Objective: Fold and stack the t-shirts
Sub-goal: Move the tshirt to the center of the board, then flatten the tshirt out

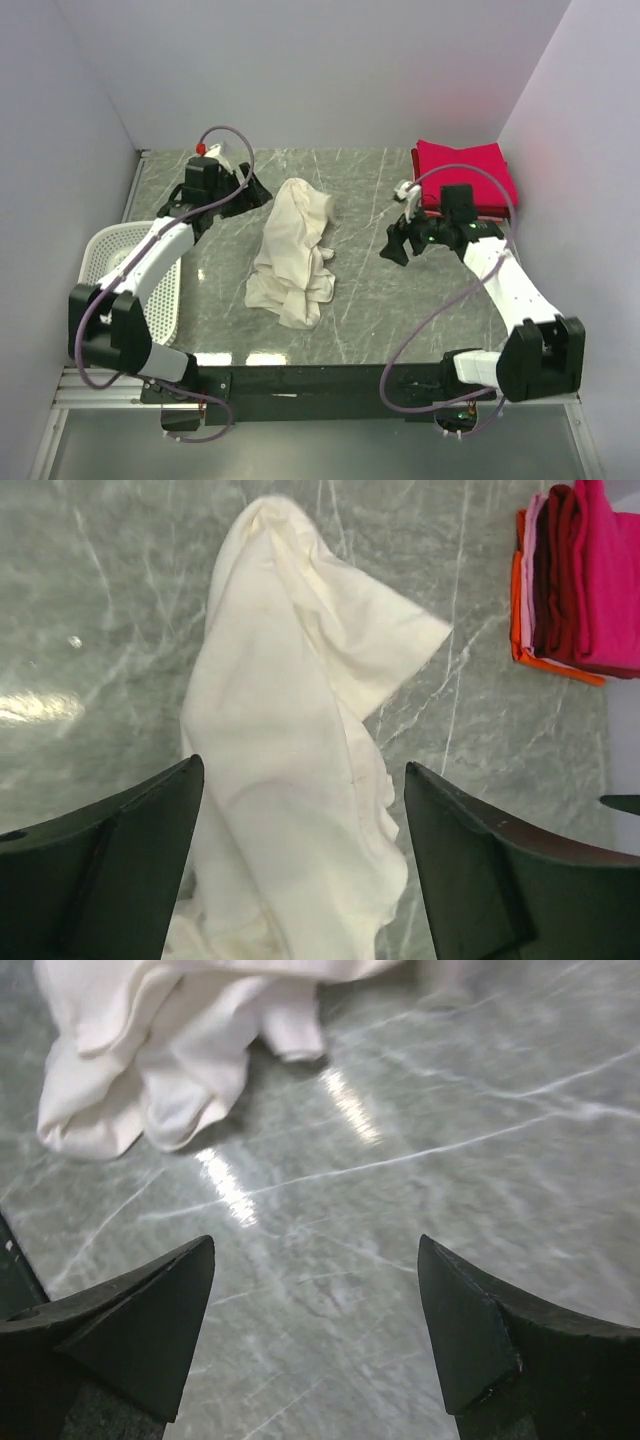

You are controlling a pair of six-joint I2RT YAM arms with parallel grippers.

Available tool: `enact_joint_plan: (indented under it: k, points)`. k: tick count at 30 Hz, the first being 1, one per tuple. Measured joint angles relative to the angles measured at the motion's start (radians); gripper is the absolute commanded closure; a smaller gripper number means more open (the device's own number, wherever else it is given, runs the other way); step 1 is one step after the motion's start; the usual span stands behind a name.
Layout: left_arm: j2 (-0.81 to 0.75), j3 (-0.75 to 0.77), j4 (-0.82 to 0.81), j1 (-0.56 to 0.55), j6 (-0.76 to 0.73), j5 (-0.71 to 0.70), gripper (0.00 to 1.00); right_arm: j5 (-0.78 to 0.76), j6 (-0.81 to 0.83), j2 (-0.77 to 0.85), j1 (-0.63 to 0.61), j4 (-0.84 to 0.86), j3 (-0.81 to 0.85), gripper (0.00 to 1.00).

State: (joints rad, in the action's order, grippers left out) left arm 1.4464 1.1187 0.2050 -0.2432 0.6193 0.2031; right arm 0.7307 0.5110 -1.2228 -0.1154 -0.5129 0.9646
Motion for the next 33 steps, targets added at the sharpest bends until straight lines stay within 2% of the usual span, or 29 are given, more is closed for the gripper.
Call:
enact_joint_plan:
  k: [3,5,10,14,19,26,32,33]
  points:
    - [-0.079,-0.001,0.044,-0.002,-0.093,-0.006,0.22,0.005,0.047,-0.094,-0.053,-0.049,0.006,0.15]
    - [-0.127,-0.001,0.06,-0.016,-0.14,0.036,0.24,0.004,0.056,-0.144,-0.094,-0.073,0.008,0.19]
    - [-0.195,-0.09,0.069,-0.181,-0.22,0.138,0.25,0.036,0.015,-0.303,-0.209,-0.107,0.079,0.25]
    - [-0.144,-0.154,0.122,-0.317,-0.27,0.135,0.25,0.05,-0.058,-0.407,-0.283,-0.093,0.14,0.25]
    - [-0.035,-0.143,0.142,-0.36,-0.32,0.058,0.25,0.06,-0.164,-0.514,-0.338,-0.053,0.212,0.26]
    - [0.102,-0.06,0.148,-0.425,-0.353,-0.07,0.27,0.09,-0.264,-0.646,-0.343,-0.01,0.258,0.29]
    - [0.183,-0.011,0.158,-0.452,-0.346,-0.159,0.46,0.101,-0.322,-0.692,-0.36,0.012,0.258,0.34]
    - [0.195,-0.002,0.162,-0.452,-0.343,-0.174,0.57,0.101,-0.329,-0.698,-0.368,0.015,0.258,0.35]
